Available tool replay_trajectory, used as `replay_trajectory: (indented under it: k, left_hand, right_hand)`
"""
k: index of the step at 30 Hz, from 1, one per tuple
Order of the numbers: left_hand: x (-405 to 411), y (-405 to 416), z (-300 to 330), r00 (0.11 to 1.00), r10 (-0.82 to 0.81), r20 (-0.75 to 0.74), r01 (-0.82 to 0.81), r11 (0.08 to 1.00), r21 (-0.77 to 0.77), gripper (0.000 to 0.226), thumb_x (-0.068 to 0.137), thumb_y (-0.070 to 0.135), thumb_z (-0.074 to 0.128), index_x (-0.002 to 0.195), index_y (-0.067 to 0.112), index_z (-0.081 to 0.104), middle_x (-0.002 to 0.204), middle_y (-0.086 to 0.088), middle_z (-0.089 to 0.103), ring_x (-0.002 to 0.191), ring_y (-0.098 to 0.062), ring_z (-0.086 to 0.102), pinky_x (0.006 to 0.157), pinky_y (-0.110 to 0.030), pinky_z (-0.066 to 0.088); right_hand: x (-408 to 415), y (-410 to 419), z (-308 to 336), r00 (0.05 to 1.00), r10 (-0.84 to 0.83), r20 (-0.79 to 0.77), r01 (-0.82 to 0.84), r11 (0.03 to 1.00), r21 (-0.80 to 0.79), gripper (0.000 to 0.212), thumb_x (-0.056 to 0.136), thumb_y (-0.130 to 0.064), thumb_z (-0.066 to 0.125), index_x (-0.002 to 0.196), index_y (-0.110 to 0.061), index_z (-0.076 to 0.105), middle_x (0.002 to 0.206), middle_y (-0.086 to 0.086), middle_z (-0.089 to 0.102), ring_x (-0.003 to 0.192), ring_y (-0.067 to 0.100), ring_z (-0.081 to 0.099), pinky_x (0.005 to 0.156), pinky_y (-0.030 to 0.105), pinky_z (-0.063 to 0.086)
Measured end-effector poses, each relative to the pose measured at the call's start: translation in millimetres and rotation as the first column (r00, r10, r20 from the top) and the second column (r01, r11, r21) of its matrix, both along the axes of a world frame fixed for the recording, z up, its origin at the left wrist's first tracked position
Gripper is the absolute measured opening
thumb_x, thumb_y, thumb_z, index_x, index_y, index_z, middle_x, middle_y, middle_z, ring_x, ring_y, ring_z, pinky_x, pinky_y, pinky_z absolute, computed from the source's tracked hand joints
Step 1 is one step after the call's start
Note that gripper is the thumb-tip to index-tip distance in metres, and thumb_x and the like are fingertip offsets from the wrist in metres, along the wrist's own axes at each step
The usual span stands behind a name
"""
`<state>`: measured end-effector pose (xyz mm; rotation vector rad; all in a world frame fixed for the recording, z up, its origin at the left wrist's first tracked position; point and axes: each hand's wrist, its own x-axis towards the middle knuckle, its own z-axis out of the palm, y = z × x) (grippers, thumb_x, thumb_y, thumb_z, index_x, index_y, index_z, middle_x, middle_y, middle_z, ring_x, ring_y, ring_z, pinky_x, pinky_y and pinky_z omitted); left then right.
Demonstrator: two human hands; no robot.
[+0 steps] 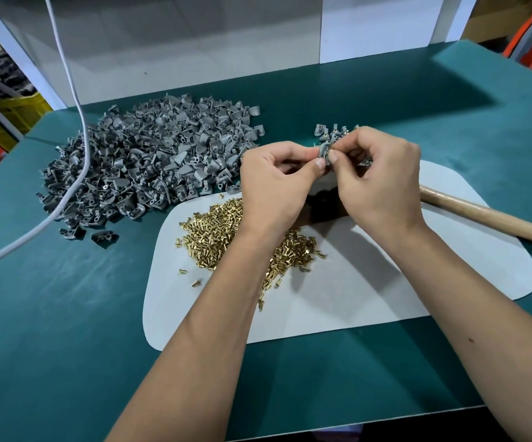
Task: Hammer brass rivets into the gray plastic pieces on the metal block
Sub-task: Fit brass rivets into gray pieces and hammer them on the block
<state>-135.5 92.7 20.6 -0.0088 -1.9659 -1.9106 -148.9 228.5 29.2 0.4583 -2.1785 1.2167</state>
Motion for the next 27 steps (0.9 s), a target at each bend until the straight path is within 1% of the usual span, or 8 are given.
replay_trajectory:
  k: [4,8,15,18,21,23,25,27]
  left_hand:
    - [-0.9,-2.5,1.7,0.999,-0.009,-0.053,0.0,0.985,-0.172,0.018,0.077,-0.007,0.081,0.089,0.005,0.076,0.085,-0.007,0.078,0.078,-0.014,0.076,0.078,-0.028,0.062]
    - [0.6,-1.1,1.6,0.991,0.068,-0.112,-0.098,0.955,-0.28,0.019,0.075,0.001,0.086,0.088,0.009,0.075,0.081,0.001,0.076,0.074,-0.01,0.075,0.074,-0.027,0.063]
    - [2.4,-4.3,3.3,0.983,0.133,-0.127,-0.162,0.951,-0.264,0.038,0.073,0.005,0.09,0.102,0.018,0.068,0.087,0.002,0.075,0.079,-0.007,0.074,0.076,-0.025,0.062]
    - [1.0,-7.2,3.2,0.979,0.151,-0.138,-0.189,0.926,-0.326,0.026,0.076,0.009,0.089,0.096,0.014,0.073,0.086,0.007,0.075,0.079,-0.003,0.072,0.076,-0.022,0.06]
    - [-0.6,-16.0,3.2,0.992,0.109,-0.058,-0.124,0.883,-0.454,0.007,0.083,0.016,0.084,0.088,0.019,0.08,0.082,0.016,0.074,0.08,0.005,0.069,0.082,-0.02,0.057]
    - [-0.9,-21.9,2.0,0.996,0.089,-0.012,-0.081,0.833,-0.547,0.003,0.083,0.022,0.084,0.084,0.024,0.082,0.086,0.02,0.071,0.088,0.009,0.065,0.09,-0.016,0.051]
    - [-2.0,-27.5,0.4,0.997,0.072,0.035,-0.041,0.836,-0.548,0.004,0.082,0.023,0.085,0.084,0.026,0.083,0.101,0.012,0.073,0.1,0.004,0.063,0.1,-0.023,0.047]
    - [-3.6,-31.2,-0.7,0.995,0.058,0.08,-0.01,0.861,-0.509,0.006,0.081,0.023,0.086,0.084,0.026,0.083,0.11,0.006,0.074,0.107,0.0,0.064,0.104,-0.027,0.045]
  right_hand:
    - [-2.6,1.2,1.5,0.999,0.021,0.046,-0.021,1.0,-0.01,0.007,0.088,-0.009,0.07,0.084,-0.008,0.075,0.075,-0.004,0.069,0.068,0.005,0.059,0.068,0.012,0.043]
    - [-3.6,0.8,1.4,0.995,0.072,0.074,-0.072,0.997,-0.002,0.011,0.092,-0.009,0.065,0.09,-0.009,0.076,0.081,-0.004,0.07,0.076,0.011,0.063,0.075,0.025,0.05]
    - [-4.8,1.8,0.4,0.991,0.115,0.073,-0.115,0.993,-0.002,0.018,0.096,-0.009,0.058,0.095,-0.008,0.076,0.083,-0.003,0.071,0.077,0.012,0.067,0.075,0.033,0.054]
    - [-8.6,9.9,3.7,0.999,0.012,0.051,-0.014,0.999,0.048,0.018,0.094,-0.012,0.06,0.093,-0.009,0.077,0.085,0.001,0.075,0.082,0.017,0.07,0.079,0.03,0.053]
    - [-21.1,31.9,6.9,0.966,-0.22,0.136,0.193,0.963,0.188,0.013,0.091,-0.018,0.063,0.094,-0.014,0.075,0.09,0.007,0.076,0.089,0.029,0.069,0.082,0.033,0.051]
    - [-28.3,51.6,6.0,0.879,-0.395,0.267,0.259,0.866,0.429,0.014,0.089,-0.023,0.065,0.096,-0.015,0.073,0.095,0.013,0.075,0.097,0.038,0.066,0.085,0.039,0.052]
    - [-28.9,64.6,6.4,0.776,-0.495,0.391,0.158,0.753,0.639,0.018,0.087,-0.028,0.067,0.093,-0.012,0.071,0.092,0.017,0.072,0.093,0.041,0.063,0.08,0.041,0.054]
    - [-25.6,68.1,9.0,0.722,-0.517,0.461,0.04,0.696,0.717,0.022,0.086,-0.033,0.069,0.087,-0.012,0.07,0.084,0.015,0.067,0.085,0.04,0.06,0.07,0.036,0.049]
